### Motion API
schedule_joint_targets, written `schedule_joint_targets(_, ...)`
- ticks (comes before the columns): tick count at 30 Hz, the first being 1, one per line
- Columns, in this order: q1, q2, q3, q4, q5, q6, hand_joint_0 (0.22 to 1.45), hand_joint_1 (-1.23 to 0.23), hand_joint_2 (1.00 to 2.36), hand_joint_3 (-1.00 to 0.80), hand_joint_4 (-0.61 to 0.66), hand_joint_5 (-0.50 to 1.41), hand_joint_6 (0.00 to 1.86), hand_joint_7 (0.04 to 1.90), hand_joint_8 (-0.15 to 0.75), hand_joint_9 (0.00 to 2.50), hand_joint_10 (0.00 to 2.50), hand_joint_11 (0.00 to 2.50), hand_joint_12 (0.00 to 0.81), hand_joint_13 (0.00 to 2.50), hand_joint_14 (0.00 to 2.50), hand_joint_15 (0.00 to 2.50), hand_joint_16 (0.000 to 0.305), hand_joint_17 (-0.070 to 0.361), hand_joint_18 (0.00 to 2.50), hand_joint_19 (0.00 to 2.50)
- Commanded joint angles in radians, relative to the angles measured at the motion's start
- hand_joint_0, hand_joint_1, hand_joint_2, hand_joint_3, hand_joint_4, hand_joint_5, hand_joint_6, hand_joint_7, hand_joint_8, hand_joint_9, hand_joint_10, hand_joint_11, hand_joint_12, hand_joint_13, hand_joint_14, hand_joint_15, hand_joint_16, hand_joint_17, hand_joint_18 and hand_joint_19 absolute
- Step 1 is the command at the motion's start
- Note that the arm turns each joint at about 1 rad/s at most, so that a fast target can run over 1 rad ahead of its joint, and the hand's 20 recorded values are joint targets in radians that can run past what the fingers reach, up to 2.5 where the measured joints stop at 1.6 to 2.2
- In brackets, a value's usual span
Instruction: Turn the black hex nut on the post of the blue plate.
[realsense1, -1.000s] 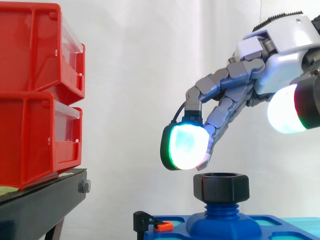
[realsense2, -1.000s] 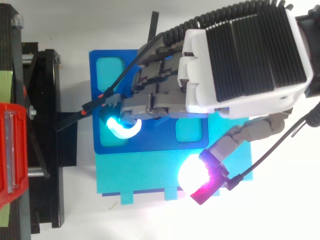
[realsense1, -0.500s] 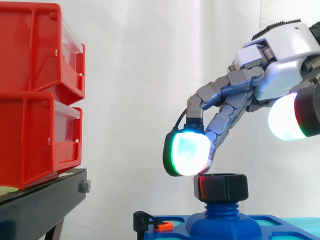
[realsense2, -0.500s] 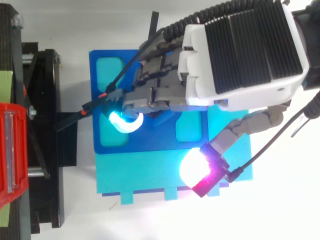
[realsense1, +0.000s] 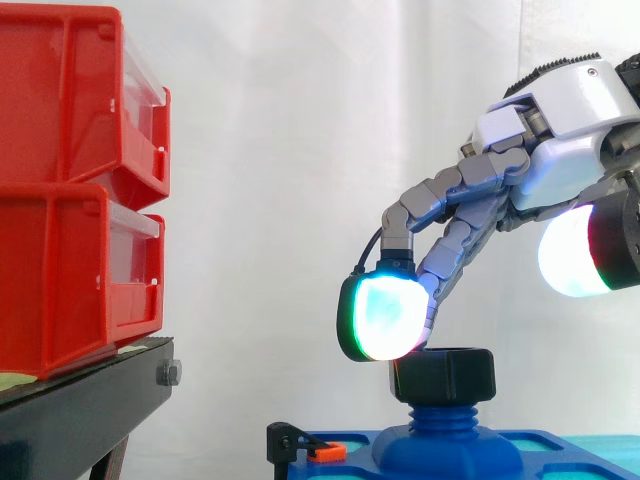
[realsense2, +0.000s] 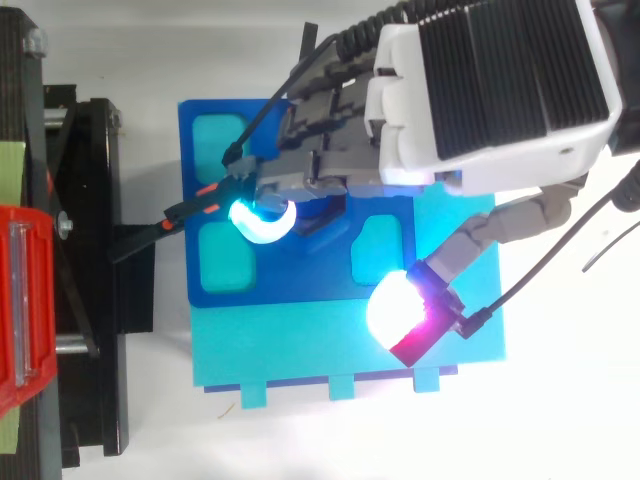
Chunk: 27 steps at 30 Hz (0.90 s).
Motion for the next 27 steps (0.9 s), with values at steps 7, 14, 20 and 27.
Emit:
schedule_joint_targets(7, -0.012, 0.0, 0.0, 0.0, -0.009, -0.015, 0.47, -0.51, 1.0, -0.5, 0.17, -0.18, 0.5, 1.0, 0.187, 0.51, 0.01, 0.26, 0.322, 0.6, 0.01, 0.32, 0.043, 0.097, 0.36, 0.36)
schedule_joint_targets(14, -0.018, 0.0, 0.0, -0.001, -0.011, -0.031, 0.48, -0.51, 1.0, -0.5, 0.17, -0.18, 0.5, 1.0, 0.187, 0.51, 0.01, 0.26, 0.321, 0.61, 0.01, 0.32, 0.043, 0.096, 0.36, 0.36)
schedule_joint_targets(20, -0.026, 0.0, 0.0, -0.001, -0.025, -0.034, 0.48, -0.51, 1.0, -0.5, 0.17, -0.18, 0.5, 1.0, 0.186, 0.51, 0.01, 0.26, 0.321, 0.61, 0.01, 0.32, 0.043, 0.096, 0.36, 0.36)
schedule_joint_targets(27, -0.032, 0.0, 0.0, 0.0, -0.026, -0.037, 0.48, -0.51, 1.0, -0.5, 0.17, -0.19, 0.5, 0.98, 0.188, 0.51, 0.01, 0.26, 0.321, 0.62, 0.01, 0.33, 0.042, 0.095, 0.35, 0.36)
